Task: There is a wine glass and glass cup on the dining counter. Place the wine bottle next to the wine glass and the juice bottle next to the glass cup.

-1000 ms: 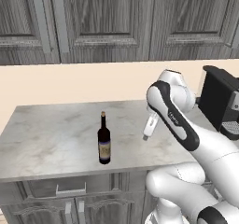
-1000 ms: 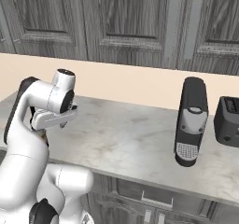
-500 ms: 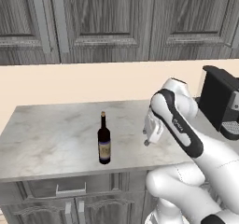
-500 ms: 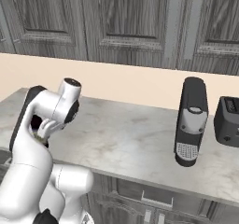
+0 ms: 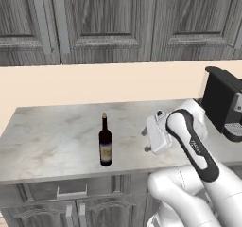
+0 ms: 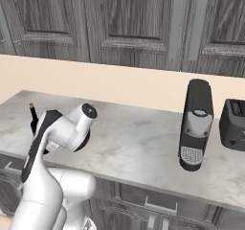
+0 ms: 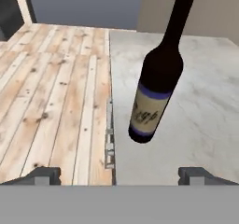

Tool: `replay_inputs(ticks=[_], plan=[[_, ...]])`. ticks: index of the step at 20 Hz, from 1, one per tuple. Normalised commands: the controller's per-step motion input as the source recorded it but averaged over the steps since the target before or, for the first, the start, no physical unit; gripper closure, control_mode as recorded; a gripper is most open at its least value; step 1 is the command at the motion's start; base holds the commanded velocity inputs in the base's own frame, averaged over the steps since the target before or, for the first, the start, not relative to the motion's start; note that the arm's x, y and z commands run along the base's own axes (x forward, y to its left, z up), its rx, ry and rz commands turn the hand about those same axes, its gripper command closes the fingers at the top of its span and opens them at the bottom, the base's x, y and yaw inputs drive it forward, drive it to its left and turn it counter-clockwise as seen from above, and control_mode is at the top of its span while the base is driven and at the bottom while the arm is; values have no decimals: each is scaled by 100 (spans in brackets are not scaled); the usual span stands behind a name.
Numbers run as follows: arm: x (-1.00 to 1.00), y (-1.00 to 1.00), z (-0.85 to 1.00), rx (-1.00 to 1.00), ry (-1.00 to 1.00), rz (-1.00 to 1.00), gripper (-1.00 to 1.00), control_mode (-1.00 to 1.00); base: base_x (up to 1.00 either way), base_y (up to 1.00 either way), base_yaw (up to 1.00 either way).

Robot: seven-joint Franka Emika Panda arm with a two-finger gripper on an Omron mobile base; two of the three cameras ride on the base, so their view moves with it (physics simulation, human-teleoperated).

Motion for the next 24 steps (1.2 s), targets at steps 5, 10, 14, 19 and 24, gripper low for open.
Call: replay_inputs(ticks=[5, 10, 14, 19, 24], plan=[[32, 0, -9, 39, -17, 16, -100, -100, 0, 0, 0], [39, 8, -7, 37, -6, 14, -100, -100, 0, 0, 0], [28, 13, -4, 31, 0, 9, -100, -100, 0, 0, 0], [26, 26, -16, 18, 0, 5, -100, -100, 0, 0, 0], [21, 32, -12, 1, 0, 2, -100, -100, 0, 0, 0]])
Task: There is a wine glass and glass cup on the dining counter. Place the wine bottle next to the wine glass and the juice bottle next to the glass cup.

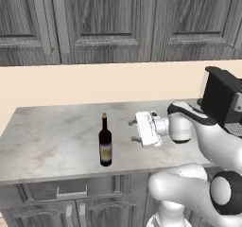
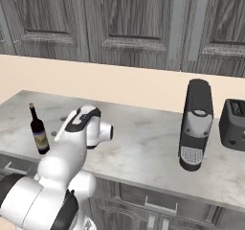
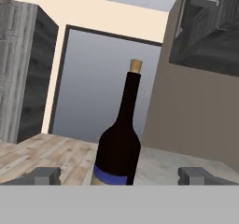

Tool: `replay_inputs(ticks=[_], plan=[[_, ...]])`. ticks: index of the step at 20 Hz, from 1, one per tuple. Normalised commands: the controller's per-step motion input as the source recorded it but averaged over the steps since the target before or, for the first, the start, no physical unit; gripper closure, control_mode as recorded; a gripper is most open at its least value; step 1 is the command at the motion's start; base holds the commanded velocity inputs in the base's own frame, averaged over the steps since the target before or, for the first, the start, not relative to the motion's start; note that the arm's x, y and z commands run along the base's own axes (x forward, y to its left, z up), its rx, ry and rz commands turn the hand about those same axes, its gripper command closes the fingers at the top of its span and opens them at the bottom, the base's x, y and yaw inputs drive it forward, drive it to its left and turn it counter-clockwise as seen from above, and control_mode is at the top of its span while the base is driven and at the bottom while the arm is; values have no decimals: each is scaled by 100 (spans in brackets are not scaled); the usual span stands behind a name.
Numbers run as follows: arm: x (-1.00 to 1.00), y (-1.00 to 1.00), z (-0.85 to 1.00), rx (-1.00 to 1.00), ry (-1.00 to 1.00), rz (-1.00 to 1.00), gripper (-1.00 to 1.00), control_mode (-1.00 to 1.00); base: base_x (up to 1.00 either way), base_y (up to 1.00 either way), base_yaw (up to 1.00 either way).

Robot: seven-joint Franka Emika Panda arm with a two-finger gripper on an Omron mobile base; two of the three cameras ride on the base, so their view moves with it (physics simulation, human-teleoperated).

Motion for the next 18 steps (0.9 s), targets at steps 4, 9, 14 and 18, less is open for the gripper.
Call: replay_inputs(ticks=[4, 9, 14, 18], plan=[[16, 23, -2, -1, 1, 2, -100, -100, 0, 0, 0], [11, 22, -7, -2, 6, 3, -100, -100, 0, 0, 0], [3, 31, -22, 0, 7, 5, -100, -100, 0, 0, 0], [0, 24, -23, 0, 6, 3, -100, -100, 0, 0, 0]])
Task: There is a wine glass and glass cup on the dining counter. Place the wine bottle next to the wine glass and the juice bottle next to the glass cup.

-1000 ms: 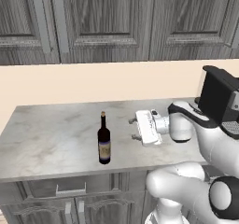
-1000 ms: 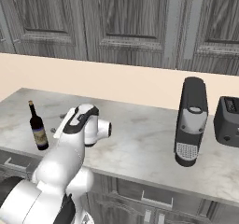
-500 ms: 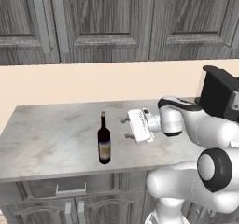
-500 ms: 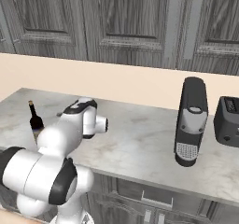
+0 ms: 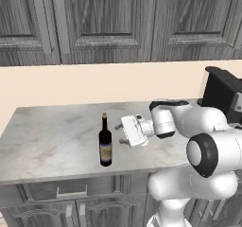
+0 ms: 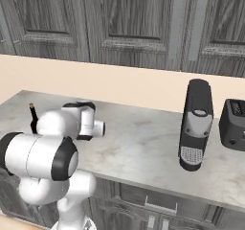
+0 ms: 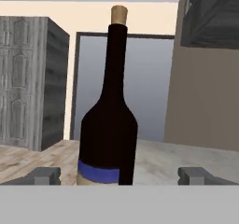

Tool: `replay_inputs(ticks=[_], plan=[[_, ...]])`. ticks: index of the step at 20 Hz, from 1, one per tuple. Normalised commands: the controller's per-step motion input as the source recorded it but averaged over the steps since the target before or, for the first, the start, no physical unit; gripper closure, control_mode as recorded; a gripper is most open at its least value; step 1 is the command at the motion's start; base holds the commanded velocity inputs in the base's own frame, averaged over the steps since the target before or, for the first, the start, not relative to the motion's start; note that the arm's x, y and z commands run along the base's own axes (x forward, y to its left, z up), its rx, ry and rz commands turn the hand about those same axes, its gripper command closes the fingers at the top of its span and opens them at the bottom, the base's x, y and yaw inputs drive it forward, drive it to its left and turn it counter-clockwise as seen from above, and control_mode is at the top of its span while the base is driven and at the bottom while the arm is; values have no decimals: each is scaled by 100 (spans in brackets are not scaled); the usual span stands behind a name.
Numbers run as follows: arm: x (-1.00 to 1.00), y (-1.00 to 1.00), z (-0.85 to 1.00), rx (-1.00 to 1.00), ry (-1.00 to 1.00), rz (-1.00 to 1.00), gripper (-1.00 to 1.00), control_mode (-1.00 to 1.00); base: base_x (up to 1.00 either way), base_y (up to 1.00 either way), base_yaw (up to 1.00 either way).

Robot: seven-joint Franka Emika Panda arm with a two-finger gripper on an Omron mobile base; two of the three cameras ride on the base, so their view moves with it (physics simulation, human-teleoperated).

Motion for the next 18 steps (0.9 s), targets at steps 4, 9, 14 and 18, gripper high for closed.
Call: replay_inputs(ticks=[4, 9, 14, 18], plan=[[0, 17, -19, 0, 4, 4, -100, -100, 0, 0, 0], [0, 17, -16, 0, 6, 4, -100, -100, 0, 0, 0], [-1, 14, -10, 0, 3, 5, -100, -100, 0, 0, 0], [-8, 8, -5, 0, 3, 5, -100, -100, 0, 0, 0]])
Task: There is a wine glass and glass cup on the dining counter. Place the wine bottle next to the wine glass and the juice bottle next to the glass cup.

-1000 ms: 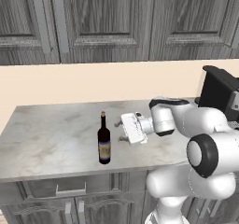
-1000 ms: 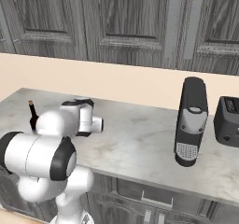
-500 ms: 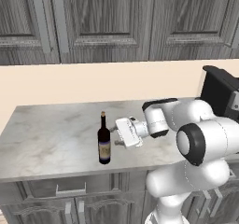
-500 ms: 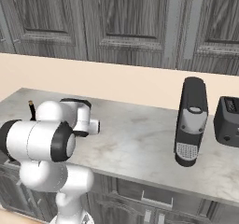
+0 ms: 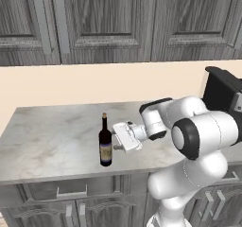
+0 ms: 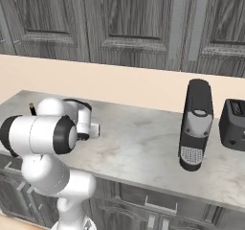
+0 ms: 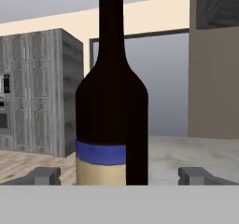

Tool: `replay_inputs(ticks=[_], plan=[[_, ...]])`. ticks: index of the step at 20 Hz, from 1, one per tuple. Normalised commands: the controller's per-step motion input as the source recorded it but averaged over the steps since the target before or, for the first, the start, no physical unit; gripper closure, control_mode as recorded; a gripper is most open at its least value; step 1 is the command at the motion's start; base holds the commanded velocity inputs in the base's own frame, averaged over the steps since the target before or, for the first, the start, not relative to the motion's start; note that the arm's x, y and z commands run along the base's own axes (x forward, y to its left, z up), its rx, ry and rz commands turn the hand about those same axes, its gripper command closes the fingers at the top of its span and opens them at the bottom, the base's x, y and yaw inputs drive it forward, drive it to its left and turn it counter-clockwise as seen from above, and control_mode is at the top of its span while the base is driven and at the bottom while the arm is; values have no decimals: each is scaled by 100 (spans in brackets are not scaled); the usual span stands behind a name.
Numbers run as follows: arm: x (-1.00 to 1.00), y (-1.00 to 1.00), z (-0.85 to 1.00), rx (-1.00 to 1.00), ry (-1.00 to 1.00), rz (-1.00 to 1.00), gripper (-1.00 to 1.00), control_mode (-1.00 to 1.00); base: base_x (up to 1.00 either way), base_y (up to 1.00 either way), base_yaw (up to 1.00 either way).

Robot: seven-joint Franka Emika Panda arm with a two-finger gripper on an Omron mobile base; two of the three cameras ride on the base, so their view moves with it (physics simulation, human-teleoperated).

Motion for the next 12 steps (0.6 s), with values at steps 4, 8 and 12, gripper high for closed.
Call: replay_inputs(ticks=[4, 8, 12], plan=[[-2, 0, 0, 0, 3, 4, -100, -100, 0, 0, 0], [0, 7, -3, 0, 3, 2, -100, -100, 0, 0, 0], [9, 3, -1, 0, 3, 0, -100, -100, 0, 0, 0]])
